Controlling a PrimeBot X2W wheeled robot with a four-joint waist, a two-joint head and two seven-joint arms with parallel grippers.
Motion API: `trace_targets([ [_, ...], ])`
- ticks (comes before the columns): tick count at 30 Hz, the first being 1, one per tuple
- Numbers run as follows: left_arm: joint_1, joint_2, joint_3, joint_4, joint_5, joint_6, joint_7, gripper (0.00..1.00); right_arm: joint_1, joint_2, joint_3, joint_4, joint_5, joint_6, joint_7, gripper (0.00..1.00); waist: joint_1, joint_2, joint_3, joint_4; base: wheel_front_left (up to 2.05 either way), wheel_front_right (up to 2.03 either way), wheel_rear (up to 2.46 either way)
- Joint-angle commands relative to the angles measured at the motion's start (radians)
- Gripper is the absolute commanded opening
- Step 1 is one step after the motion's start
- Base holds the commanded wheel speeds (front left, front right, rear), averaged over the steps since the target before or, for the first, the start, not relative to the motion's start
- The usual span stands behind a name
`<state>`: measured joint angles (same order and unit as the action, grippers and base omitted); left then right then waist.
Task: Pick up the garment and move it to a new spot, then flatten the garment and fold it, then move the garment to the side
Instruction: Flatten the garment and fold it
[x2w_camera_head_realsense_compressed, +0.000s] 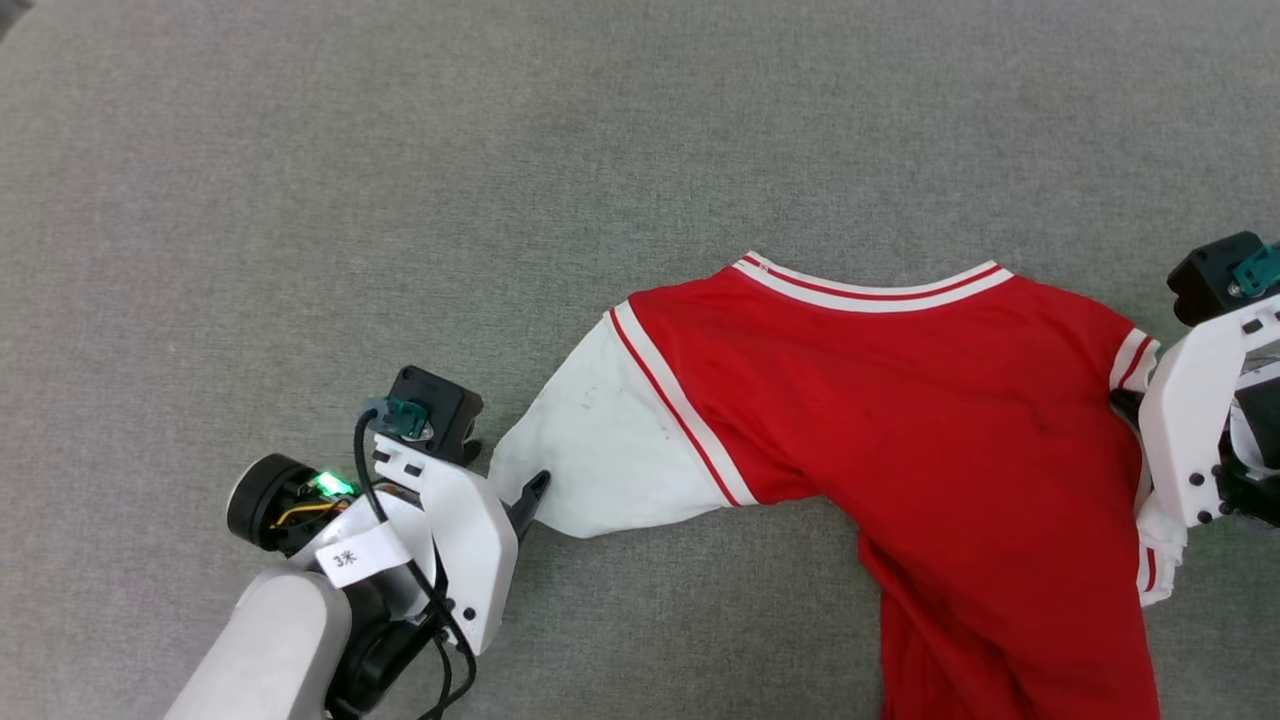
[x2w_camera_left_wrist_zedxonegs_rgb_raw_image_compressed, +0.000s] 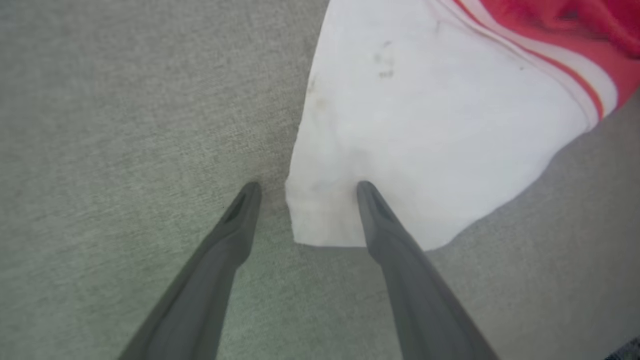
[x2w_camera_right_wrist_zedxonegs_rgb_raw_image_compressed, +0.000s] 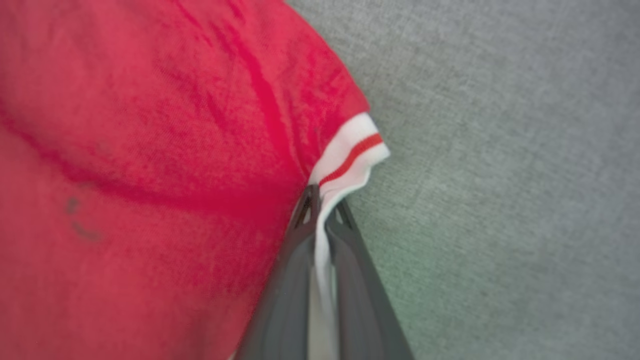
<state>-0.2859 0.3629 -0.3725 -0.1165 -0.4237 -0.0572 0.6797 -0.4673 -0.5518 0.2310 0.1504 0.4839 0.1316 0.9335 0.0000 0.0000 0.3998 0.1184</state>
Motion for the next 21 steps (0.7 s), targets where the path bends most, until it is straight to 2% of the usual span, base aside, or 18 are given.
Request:
trace_targets([
  [1, -0.011, 0.003, -0.005, 0.014, 0.006, 0.006, 0.015, 1.0, 0.004, 0.011, 0.013, 0.016, 0.0, -0.002, 0.003, 0.0, 0.0, 0.0, 0.009, -0.006, 0.0, 0.0, 0.0],
  [6, -0.015, 0.003, -0.029, 0.065, 0.011, 0.01, 0.053, 1.0, -0.013, 0.017, 0.027, 0.014, 0.001, -0.002, -0.006, 0.0, 0.0, 0.0, 0.021, -0.013, 0.0, 0.0, 0.0],
  [7, -0.011, -0.002, -0.034, 0.076, 0.003, 0.008, 0.059, 0.73, -0.015, 0.018, 0.031, 0.014, 0.003, -0.002, -0.009, 0.0, 0.0, 0.0, 0.022, -0.015, 0.0, 0.0, 0.0],
  [8, -0.006, -0.006, -0.039, 0.087, -0.005, 0.003, 0.064, 0.31, -0.016, 0.02, 0.034, 0.014, 0.006, -0.002, -0.012, 0.0, 0.0, 0.0, 0.021, -0.017, 0.0, 0.0, 0.0],
  [9, -0.001, -0.012, -0.041, 0.097, -0.014, 0.002, 0.066, 0.0, -0.018, 0.021, 0.038, 0.016, 0.007, -0.002, -0.016, 0.0, 0.0, 0.0, 0.02, -0.018, 0.0, 0.0, 0.0],
  [15, 0.002, -0.015, -0.016, 0.106, -0.012, 0.014, -0.012, 0.0, -0.011, 0.016, 0.048, 0.02, 0.021, -0.001, -0.059, 0.0, 0.0, 0.0, -0.013, -0.023, 0.0, 0.0, 0.0],
  [18, -0.001, -0.004, 0.018, 0.097, 0.011, 0.049, -0.062, 0.0, -0.02, 0.01, 0.042, 0.018, 0.036, -0.001, -0.098, 0.0, 0.0, 0.0, -0.046, -0.029, 0.0, 0.0, 0.0],
  [21, 0.002, 0.001, 0.04, 0.064, 0.021, 0.06, -0.11, 0.0, -0.04, -0.004, 0.047, 0.006, 0.045, -0.001, -0.142, 0.0, 0.0, 0.0, -0.084, -0.037, 0.0, 0.0, 0.0],
])
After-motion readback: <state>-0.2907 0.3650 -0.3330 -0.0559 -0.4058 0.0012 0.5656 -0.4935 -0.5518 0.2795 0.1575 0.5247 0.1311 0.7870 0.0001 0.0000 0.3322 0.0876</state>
